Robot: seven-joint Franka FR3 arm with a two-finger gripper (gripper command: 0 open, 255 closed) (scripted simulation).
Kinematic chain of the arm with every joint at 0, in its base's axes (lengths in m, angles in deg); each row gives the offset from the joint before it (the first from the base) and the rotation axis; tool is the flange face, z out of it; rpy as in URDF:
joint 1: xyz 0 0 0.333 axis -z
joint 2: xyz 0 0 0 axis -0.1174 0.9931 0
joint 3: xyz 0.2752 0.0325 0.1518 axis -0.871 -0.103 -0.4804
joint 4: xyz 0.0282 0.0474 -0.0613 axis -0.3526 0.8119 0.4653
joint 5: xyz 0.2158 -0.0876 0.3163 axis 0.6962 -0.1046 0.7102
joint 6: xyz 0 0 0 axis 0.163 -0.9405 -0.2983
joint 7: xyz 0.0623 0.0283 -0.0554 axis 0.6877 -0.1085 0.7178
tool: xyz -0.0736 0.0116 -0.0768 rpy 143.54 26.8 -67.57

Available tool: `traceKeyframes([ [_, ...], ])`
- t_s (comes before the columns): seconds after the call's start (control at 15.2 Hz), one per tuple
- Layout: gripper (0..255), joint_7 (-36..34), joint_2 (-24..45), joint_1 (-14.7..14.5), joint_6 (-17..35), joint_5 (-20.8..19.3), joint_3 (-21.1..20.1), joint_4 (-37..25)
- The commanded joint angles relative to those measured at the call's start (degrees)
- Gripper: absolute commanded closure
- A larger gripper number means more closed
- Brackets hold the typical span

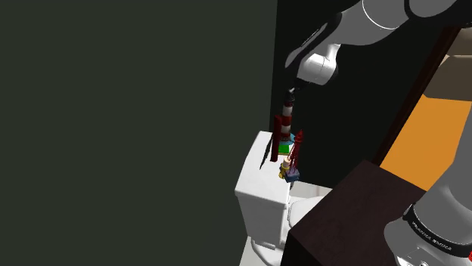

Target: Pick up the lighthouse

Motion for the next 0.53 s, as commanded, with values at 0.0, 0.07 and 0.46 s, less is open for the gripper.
traceKeyframes([
  [0.0,255,-1.7,-1.2,-0.9,-1.1,-1.8,1.3,0.0],
  [0.07,255,-2.4,-1.8,-1.3,-1.7,-2.6,1.8,0.0],
  [0.46,255,-5.5,-4.0,-2.8,-3.9,-5.9,3.8,-0.2],
])
